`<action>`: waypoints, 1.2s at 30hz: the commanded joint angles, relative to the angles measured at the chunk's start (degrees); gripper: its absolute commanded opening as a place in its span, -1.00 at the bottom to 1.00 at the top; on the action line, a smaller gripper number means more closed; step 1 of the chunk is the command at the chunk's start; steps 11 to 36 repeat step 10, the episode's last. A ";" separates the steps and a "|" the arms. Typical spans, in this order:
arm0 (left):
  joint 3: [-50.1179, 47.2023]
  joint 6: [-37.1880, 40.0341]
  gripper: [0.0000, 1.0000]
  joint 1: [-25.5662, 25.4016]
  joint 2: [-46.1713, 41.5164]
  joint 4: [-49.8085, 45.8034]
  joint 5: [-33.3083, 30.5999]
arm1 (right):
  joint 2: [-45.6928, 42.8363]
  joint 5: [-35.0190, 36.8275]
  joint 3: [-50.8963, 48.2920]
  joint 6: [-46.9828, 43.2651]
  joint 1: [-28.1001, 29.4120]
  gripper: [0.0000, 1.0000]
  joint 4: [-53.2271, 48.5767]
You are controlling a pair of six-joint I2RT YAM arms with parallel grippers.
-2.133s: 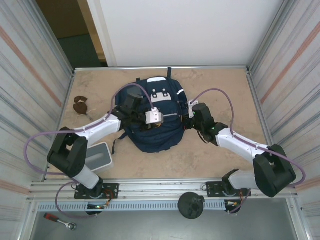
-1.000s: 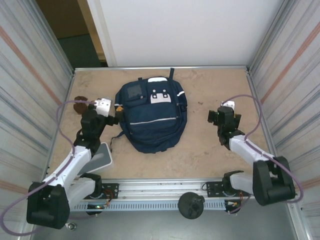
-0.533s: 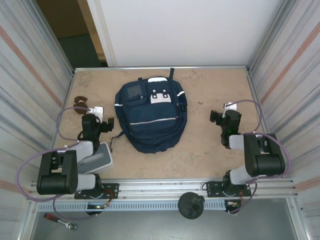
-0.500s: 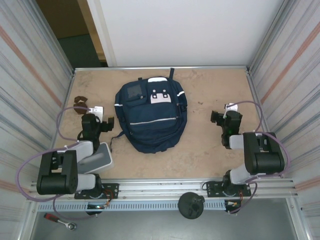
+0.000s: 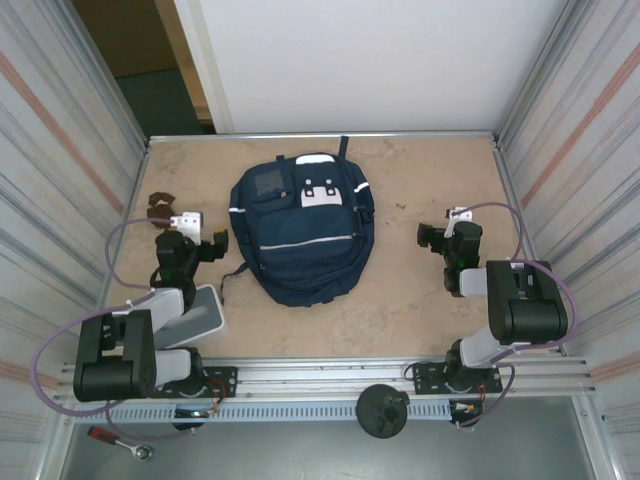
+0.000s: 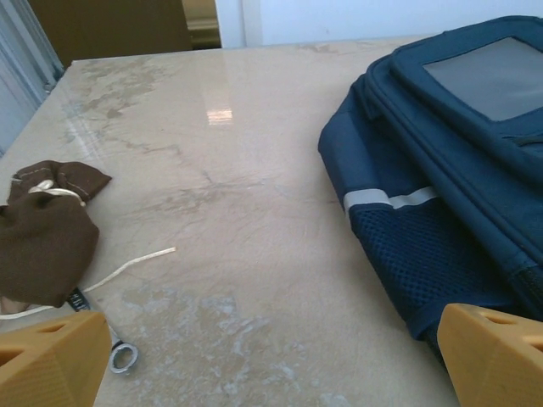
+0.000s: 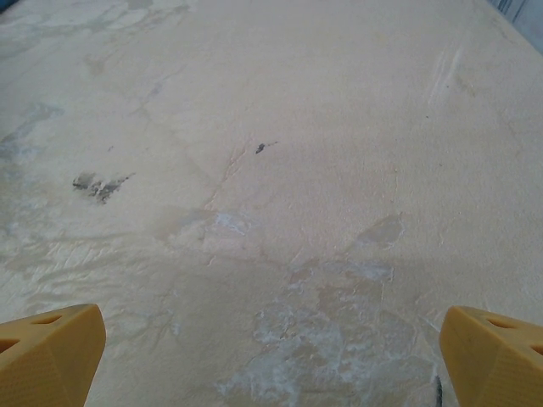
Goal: Pack the student bag
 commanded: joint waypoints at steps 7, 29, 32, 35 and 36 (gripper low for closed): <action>4.22 1.13 0.97 -4.22 13.27 8.26 -0.21 | 0.11 -0.93 1.55 0.91 -0.41 0.98 0.88; 5.39 -0.16 0.97 -3.82 14.32 7.03 -2.24 | -0.11 -1.11 1.45 0.98 -0.54 0.98 0.92; 5.39 -0.16 0.97 -3.82 14.32 7.03 -2.24 | -0.11 -1.11 1.45 0.98 -0.54 0.98 0.92; 5.39 -0.16 0.97 -3.82 14.32 7.03 -2.24 | -0.11 -1.11 1.45 0.98 -0.54 0.98 0.92; 5.39 -0.16 0.97 -3.82 14.32 7.03 -2.24 | -0.11 -1.11 1.45 0.98 -0.54 0.98 0.92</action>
